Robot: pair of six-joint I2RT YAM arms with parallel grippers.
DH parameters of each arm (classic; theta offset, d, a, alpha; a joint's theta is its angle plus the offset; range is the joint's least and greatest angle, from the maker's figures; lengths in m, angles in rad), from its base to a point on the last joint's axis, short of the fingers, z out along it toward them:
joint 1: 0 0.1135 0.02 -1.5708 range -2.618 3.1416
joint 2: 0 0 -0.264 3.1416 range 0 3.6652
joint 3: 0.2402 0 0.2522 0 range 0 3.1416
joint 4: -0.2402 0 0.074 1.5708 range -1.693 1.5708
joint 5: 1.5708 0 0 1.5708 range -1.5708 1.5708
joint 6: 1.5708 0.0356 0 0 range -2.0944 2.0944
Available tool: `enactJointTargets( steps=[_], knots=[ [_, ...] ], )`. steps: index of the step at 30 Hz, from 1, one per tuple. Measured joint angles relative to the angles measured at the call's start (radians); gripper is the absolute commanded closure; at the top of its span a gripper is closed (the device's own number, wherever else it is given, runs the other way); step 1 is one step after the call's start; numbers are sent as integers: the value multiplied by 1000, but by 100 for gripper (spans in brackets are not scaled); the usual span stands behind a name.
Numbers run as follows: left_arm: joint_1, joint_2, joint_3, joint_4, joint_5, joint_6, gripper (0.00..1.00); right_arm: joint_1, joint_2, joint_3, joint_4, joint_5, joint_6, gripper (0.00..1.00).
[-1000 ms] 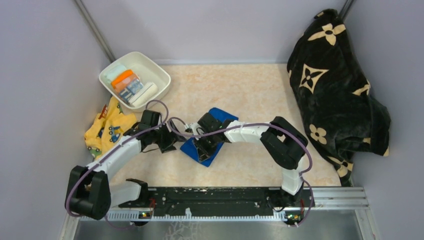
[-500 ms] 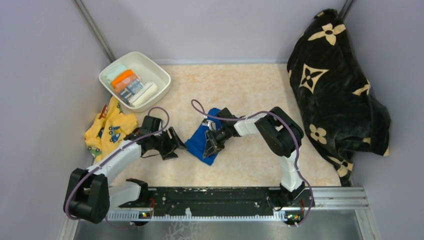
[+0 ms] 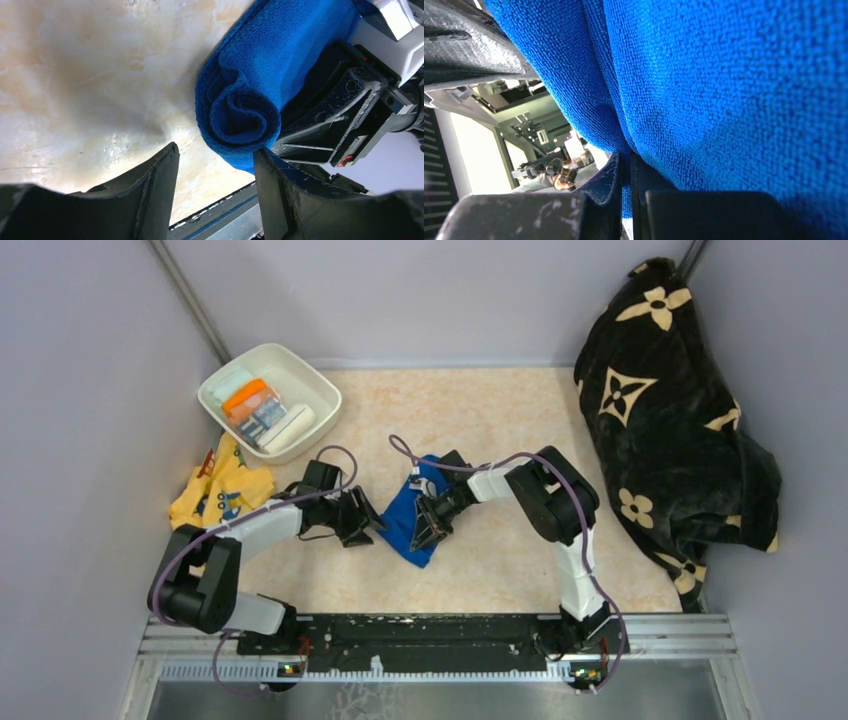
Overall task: Roll the towels
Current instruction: Roll the towel at the center of the board.
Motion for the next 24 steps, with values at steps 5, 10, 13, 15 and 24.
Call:
enactJointTargets(
  steps=[5, 10, 13, 15, 24],
  knots=[
    [0, 10, 7, 22, 5, -6, 37, -2, 9, 47, -70, 23, -32, 100],
    [0, 9, 7, 25, 5, -6, 37, -2, 22, 80, -118, 32, -51, 100],
    [-4, 10, 7, 33, 10, -8, 37, -2, 29, 100, -149, 35, -63, 100],
    [-6, 11, 7, 40, 11, -11, 37, -2, 35, 114, -168, 39, -74, 100],
    [-6, 96, 35, 58, -35, -16, 47, -2, 37, 150, -239, 76, -121, 95]
  ],
)
